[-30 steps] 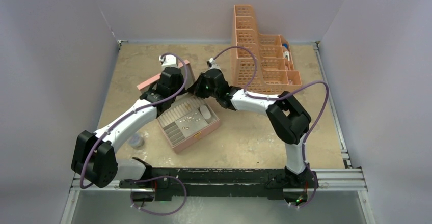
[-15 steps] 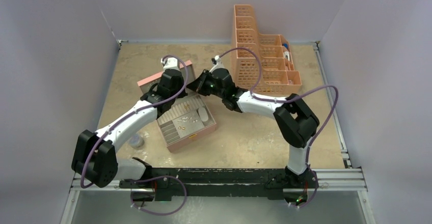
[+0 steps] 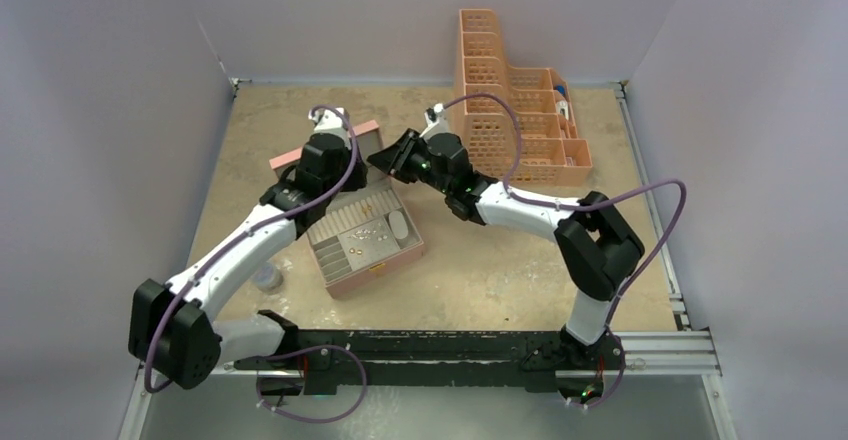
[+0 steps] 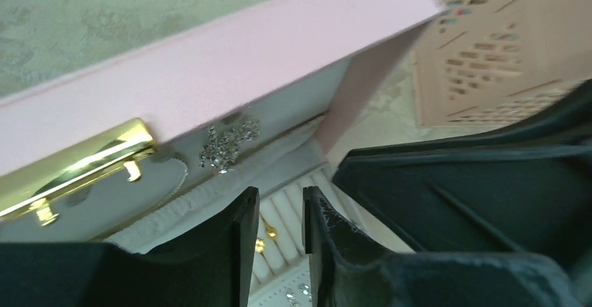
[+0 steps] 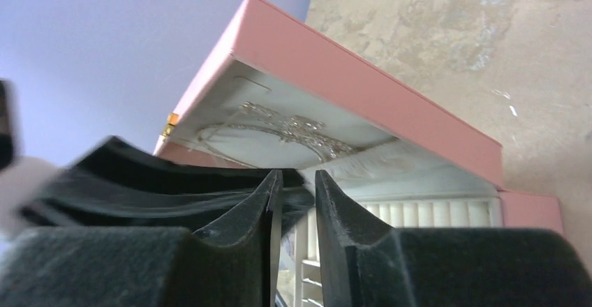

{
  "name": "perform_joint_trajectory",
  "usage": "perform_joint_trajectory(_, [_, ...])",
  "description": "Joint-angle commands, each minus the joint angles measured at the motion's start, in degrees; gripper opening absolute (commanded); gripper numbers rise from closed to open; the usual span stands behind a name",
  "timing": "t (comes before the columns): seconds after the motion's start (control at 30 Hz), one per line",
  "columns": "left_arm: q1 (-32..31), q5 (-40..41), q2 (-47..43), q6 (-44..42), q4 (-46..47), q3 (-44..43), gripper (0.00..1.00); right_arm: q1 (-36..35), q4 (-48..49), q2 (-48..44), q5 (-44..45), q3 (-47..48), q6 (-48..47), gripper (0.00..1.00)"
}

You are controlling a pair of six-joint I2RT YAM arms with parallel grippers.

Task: Organize the mixed jewelry

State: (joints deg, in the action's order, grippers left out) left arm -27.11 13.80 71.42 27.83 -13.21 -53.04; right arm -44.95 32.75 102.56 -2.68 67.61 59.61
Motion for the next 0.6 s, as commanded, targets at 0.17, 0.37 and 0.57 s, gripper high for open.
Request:
perform_joint_trajectory(0.17, [0.4,-6.6,-7.5,-9.3,-3.5,-12.3,0.55,0.6,-1.2,-9.7,2.5,-2.4,-3.8,0.36])
perform_joint_trajectory(0.37, [4.0,-6.7,-3.8,-12.3,-6.1,-19.7,0.65,0.7,-3.1,-12.3,1.3,-1.7,-6.7,0.46])
perform_joint_trajectory(0.57, [14.7,-15.7,1.8,-7.3,-11.1,-24.5,0.65,0.7,-7.1,-11.8,2.5,3.1,-12.2,0.6])
